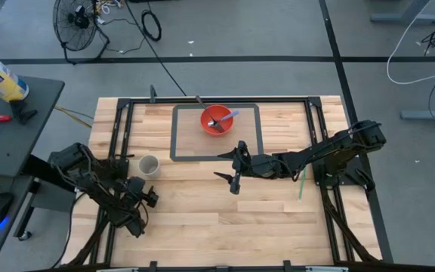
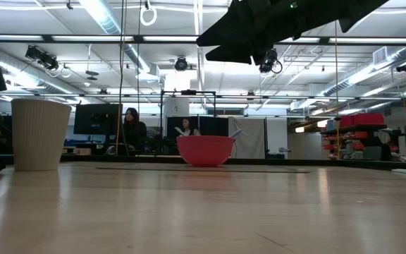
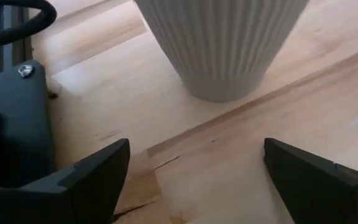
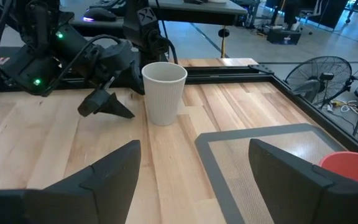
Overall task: Pick & Place Utensil
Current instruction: Put the gray cup on the transparent mat to the top right of the orange bowl
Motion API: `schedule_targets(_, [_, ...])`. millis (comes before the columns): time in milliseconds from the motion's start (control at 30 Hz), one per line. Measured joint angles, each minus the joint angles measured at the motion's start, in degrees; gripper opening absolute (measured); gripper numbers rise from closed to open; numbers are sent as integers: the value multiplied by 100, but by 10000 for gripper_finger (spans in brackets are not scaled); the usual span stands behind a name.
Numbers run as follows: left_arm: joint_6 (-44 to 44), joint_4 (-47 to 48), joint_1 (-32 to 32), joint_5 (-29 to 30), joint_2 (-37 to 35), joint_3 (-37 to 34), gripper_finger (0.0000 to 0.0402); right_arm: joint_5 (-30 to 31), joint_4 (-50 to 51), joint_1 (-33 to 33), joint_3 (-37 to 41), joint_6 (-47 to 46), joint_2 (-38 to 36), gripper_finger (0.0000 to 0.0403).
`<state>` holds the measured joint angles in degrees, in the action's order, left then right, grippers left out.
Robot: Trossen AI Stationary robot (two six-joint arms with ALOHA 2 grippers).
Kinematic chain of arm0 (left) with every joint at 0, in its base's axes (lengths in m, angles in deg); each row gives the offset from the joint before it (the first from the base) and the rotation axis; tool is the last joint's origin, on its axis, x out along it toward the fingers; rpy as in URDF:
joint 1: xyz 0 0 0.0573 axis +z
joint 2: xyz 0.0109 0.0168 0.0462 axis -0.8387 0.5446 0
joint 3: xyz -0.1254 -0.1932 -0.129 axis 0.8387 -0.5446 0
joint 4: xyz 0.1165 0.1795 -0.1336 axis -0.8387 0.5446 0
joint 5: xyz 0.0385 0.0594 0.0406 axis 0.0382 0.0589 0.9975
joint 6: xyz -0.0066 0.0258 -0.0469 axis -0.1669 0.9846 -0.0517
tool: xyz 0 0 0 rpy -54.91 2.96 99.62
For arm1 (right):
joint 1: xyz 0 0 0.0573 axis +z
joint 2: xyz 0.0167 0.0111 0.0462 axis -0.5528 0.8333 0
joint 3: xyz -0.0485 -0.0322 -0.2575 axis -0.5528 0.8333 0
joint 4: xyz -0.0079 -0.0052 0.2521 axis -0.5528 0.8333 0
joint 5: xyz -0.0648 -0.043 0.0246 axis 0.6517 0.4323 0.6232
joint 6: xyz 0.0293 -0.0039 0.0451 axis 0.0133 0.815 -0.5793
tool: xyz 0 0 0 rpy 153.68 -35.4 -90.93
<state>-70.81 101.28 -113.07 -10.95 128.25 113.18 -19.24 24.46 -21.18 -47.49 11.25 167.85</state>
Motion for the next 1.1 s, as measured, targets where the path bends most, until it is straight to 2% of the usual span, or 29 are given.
schedule_targets(133, [66,-15,216,-41,-9,0,396,-5,2,0,0,-70,0,302])
schedule_targets(233, [280,-163,275,333,0,-6,389,-5,20,0,0,-109,0,302])
schedule_targets(400, [147,-213,290,802,2,-28,386,-7,63,0,0,-124,0,302])
schedule_targets(600, [196,-1140,380,1421,4,-506,386,-10,63,1,0,-124,0,302])
schedule_targets(800, [349,-1308,616,1647,7,-759,385,-10,66,0,0,-142,0,302])
schedule_targets(1100, [680,-1307,744,2122,7,-745,385,-10,70,-2,0,-142,0,302])
